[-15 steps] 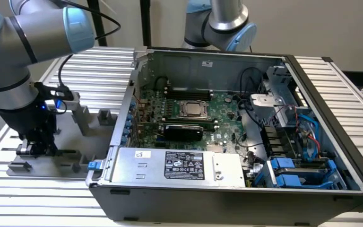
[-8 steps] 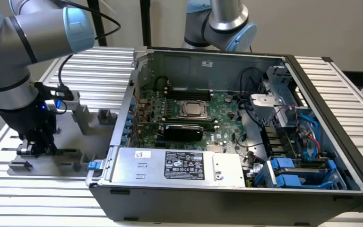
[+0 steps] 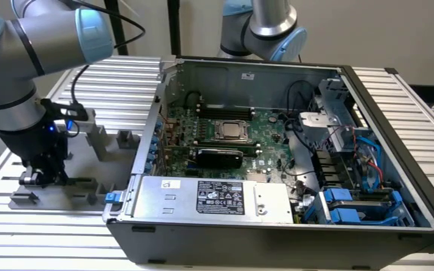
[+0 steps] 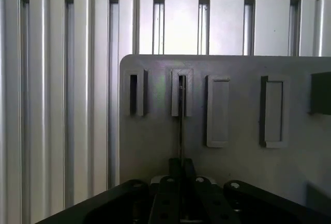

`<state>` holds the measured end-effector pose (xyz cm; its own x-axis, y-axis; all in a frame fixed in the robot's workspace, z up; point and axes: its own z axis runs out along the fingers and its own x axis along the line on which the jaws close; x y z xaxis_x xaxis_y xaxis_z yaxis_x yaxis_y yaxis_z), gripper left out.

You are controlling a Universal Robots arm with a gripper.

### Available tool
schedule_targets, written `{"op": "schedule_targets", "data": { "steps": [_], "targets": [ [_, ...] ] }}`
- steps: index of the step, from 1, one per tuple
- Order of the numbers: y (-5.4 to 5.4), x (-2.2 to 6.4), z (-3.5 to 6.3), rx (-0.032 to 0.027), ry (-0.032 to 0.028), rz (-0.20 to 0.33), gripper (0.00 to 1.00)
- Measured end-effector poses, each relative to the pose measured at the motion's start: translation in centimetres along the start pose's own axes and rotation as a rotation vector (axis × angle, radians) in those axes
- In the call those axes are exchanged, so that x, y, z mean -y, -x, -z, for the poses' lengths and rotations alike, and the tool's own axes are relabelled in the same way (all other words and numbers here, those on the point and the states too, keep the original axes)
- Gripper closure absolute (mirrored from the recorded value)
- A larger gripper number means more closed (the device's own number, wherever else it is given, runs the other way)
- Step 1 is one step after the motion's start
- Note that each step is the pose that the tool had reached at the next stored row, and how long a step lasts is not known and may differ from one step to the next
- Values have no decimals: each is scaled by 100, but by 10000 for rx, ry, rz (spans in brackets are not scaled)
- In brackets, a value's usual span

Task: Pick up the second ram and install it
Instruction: 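Pick up the second ram and move it above second insertion slot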

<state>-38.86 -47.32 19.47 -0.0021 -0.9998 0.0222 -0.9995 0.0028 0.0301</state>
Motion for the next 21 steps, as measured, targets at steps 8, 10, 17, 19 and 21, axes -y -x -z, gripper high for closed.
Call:
{"op": "schedule_targets", "data": {
  "steps": [8, 10, 17, 19, 21],
  "targets": [
    [0, 0, 0, 3, 3, -102, 100],
    [0, 0, 0, 4, 3, -102, 100],
    [-1, -3, 64, 3, 3, -103, 100],
    [-2, -4, 107, 3, 3, -102, 100],
    [-3, -5, 161, 4, 2, -103, 100]
  ]
}}
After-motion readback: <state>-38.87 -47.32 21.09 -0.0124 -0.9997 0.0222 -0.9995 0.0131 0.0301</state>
